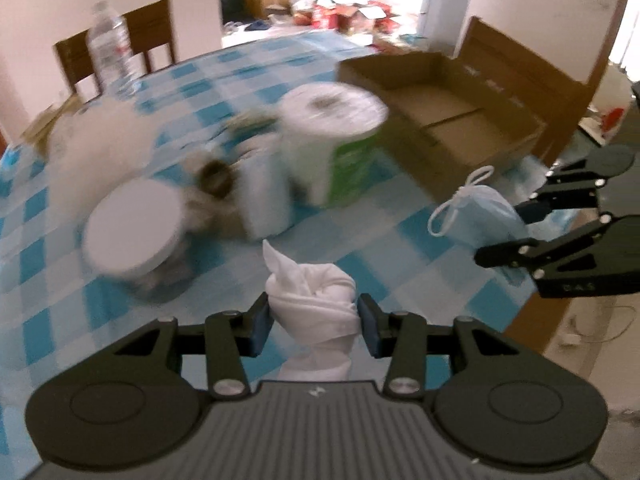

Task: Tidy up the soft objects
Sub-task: 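Carry the mask and tissue into the cardboard box and release both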

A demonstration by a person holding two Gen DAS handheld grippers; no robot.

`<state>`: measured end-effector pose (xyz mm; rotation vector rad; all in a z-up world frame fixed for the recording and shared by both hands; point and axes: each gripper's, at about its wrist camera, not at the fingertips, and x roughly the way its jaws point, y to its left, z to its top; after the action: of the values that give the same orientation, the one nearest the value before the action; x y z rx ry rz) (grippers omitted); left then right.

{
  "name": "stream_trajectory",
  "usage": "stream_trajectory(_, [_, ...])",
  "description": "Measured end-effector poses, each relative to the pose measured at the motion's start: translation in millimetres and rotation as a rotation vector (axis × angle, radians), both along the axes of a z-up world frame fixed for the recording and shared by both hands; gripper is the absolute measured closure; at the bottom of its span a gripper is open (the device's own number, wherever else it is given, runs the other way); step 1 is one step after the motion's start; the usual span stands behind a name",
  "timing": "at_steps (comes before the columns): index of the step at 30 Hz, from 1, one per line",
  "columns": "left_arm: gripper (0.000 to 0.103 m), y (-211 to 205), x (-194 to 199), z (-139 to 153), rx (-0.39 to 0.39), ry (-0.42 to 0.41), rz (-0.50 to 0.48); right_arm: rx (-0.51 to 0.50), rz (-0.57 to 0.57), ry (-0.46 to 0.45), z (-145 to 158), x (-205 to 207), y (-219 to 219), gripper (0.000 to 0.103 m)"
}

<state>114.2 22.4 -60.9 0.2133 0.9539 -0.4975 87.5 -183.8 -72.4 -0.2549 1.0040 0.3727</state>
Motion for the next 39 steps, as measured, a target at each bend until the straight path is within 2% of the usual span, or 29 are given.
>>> stream_trajectory(9, [0.059, -98, 16, 22, -0.052, -0.050, -0.133, -0.019, -0.097, -0.063, 22, 0, -84, 0.063])
stream_trajectory(15, [0.059, -153, 41, 29, -0.088, -0.079, -0.171, -0.022, -0.126, -0.094, 31, 11, -123, 0.063])
stream_trajectory(21, [0.059, -200, 78, 30, -0.087, -0.118, -0.177, -0.023, -0.143, -0.120, 36, 30, -150, 0.063])
stream_trajectory(32, [0.058, -240, 144, 14, -0.041, -0.140, -0.122, -0.015, -0.142, -0.138, 36, 60, -173, 0.063])
stream_trajectory(34, [0.055, -244, 155, 10, -0.034, -0.152, -0.095, -0.009, -0.138, -0.136, 35, 64, -175, 0.063])
stream_trajectory(35, [0.049, -245, 160, 8, -0.033, -0.162, -0.079, -0.006, -0.135, -0.136, 34, 67, -175, 0.063])
stream_trajectory(36, [0.028, -246, 165, 7, -0.032, -0.176, -0.065, -0.004, -0.133, -0.136, 33, 69, -176, 0.063])
stream_trajectory(37, [0.018, -247, 169, 6, -0.031, -0.185, -0.049, -0.004, -0.132, -0.135, 33, 71, -176, 0.063])
stream_trajectory(38, [0.010, -247, 172, 6, -0.029, -0.190, -0.030, -0.003, -0.130, -0.135, 32, 74, -176, 0.063])
stream_trajectory(39, [0.010, -246, 175, 7, -0.030, -0.195, -0.005, -0.001, -0.128, -0.135, 31, 76, -176, 0.063])
